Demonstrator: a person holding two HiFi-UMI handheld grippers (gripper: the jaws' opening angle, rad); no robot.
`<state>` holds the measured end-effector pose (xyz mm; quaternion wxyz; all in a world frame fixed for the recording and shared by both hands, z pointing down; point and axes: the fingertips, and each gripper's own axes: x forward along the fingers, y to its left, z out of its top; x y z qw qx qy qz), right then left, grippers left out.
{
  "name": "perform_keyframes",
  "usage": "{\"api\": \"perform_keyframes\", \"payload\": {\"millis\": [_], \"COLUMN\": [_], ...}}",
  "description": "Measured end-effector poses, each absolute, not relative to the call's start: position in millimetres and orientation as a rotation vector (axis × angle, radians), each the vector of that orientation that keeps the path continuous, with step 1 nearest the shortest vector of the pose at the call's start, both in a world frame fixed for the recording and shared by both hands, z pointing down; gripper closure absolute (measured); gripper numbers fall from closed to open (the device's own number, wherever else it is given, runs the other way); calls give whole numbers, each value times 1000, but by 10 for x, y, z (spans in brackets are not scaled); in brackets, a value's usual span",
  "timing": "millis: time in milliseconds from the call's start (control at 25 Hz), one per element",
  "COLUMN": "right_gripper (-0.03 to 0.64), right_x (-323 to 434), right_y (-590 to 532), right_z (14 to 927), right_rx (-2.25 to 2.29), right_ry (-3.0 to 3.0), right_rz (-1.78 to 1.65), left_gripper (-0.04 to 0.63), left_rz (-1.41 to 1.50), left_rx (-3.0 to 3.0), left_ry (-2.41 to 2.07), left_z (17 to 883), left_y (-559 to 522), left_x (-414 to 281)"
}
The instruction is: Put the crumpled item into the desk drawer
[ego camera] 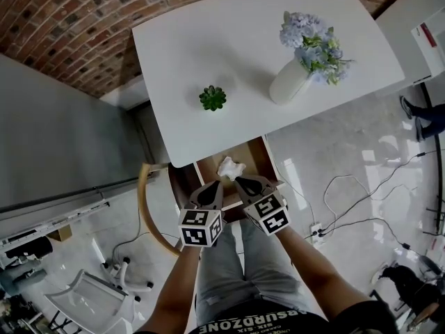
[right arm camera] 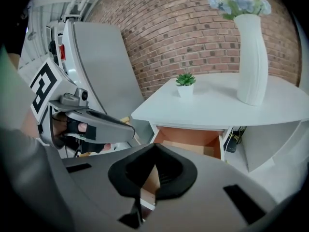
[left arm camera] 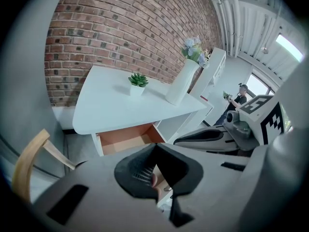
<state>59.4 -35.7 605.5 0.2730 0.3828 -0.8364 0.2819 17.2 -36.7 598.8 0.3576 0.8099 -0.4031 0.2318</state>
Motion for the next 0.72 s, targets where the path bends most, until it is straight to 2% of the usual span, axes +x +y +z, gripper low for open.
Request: {"api": "perform_keyframes", "payload": {"millis": [720], "right_gripper": [620], "right_x": [547], "right_y": [-315], "right_z": [5966], "right_rx": [1038], "right_ry": [-2278], "right_rz": [734], "left_gripper": [598], "left_rz": [586], "left_rx": [2102], "left_ry": [-1039], "left_z": [5961], "left_y": [-329], "left_x": [199]}}
